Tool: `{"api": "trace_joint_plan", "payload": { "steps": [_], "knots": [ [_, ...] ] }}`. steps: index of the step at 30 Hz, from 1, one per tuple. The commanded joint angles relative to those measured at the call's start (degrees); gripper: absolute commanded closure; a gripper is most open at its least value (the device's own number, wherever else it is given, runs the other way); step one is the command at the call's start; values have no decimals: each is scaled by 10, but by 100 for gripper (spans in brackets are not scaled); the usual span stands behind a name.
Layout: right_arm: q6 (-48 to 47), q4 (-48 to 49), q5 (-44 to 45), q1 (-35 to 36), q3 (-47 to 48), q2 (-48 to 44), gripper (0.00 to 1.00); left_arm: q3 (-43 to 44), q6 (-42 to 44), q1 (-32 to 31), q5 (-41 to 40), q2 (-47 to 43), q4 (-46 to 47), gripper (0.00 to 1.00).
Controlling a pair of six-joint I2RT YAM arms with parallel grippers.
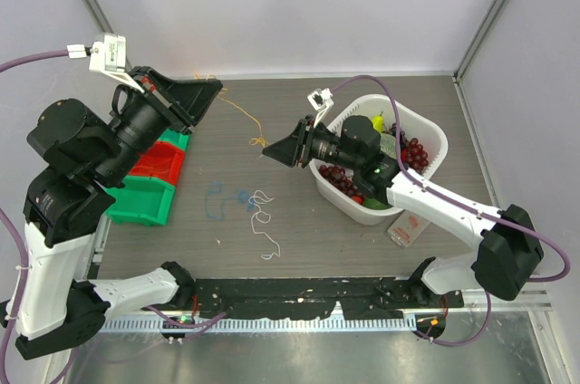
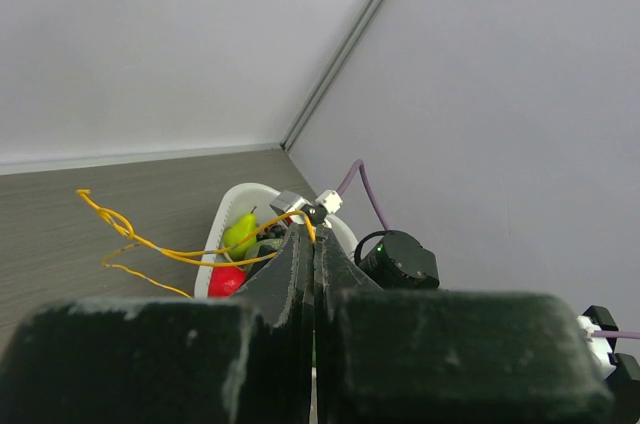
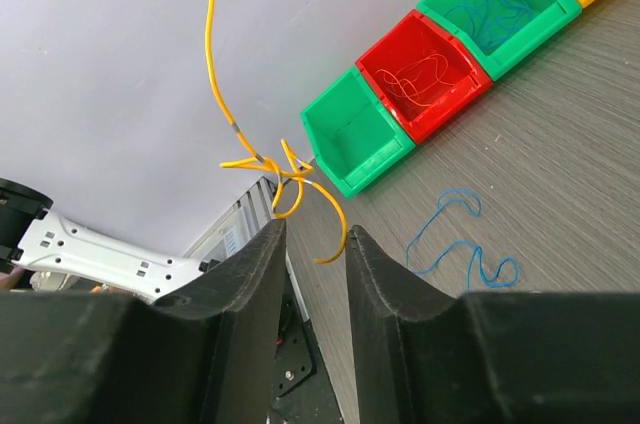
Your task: Untangle the cables
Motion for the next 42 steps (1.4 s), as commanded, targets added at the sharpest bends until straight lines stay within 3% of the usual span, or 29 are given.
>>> {"api": "trace_joint_plan", "payload": {
  "steps": [1, 8, 10, 22, 42],
  "knots": [
    [-5, 38, -1, -3, 13, 3, 68, 7, -4, 1, 11, -1, 26, 100],
    [1, 46, -5, -3, 13, 9, 96, 9, -2, 2, 12, -2, 27, 100],
    [1, 42, -3, -3, 14, 10, 99, 11, -2, 2, 12, -2, 25, 100],
    [-6, 9, 97, -6, -27, 38, 99, 61, 17, 2, -7, -4, 3, 100],
    [43, 81, 56, -29, -66, 24, 99, 54, 29, 2, -28, -18, -11, 100]
  ]
}}
